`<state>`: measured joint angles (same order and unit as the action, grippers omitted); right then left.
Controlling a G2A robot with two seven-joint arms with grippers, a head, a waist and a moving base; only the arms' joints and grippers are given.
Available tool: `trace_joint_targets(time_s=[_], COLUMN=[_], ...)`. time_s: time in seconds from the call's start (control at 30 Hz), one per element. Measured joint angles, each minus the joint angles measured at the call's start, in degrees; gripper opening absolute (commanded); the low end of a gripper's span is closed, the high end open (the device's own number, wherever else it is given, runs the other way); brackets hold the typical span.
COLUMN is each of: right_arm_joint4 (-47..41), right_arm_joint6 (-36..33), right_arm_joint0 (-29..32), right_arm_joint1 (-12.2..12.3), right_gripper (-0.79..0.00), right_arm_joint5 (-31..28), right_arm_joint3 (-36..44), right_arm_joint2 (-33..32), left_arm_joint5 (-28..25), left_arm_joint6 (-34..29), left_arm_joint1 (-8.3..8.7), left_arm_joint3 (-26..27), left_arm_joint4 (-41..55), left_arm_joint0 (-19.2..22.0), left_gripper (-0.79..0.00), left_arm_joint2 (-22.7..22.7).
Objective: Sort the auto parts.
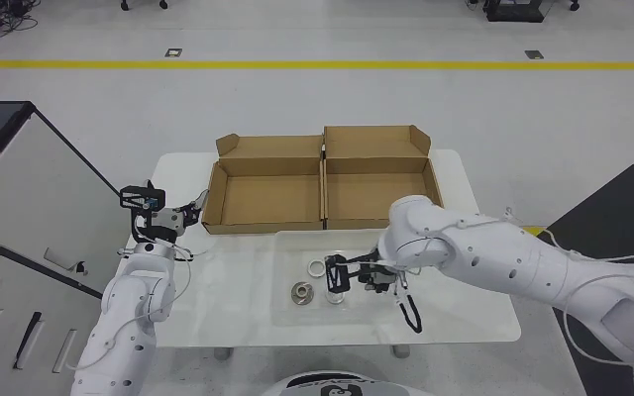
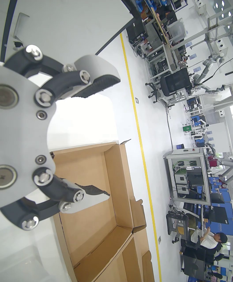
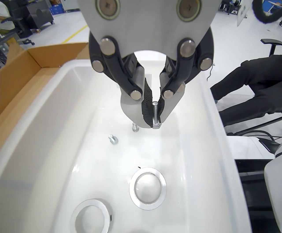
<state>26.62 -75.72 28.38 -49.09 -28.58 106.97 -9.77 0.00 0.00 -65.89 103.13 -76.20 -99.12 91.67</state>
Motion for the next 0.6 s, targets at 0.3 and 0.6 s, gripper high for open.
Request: trace_joint_targets(time_s=[0.3,0.6], right_arm_joint4=[-7.75,-8.96], right_arm_joint6=[5.89,7.19], right_arm_joint0=[-2.64,-2.17], right_arm_joint1=[7.90,9.59], right_gripper=[-0.785,-0.785], right_arm_joint5=[-5.87,-7.17], right_arm_joint3=[2.29,2.14], right_arm_joint2=[-5.54,-6.88], left_arm_joint5=[0.00,0.00], left_arm_joint6=[0.00,0.00], left_arm_joint1=[0.00,0.00], left_arm_joint3=[0.00,0.00], left_arm_joint4=[0.00,0.00], left_arm_joint0=[0.00,0.00], left_gripper=[0.000,0.000], left_arm_joint2=[0.00,0.00])
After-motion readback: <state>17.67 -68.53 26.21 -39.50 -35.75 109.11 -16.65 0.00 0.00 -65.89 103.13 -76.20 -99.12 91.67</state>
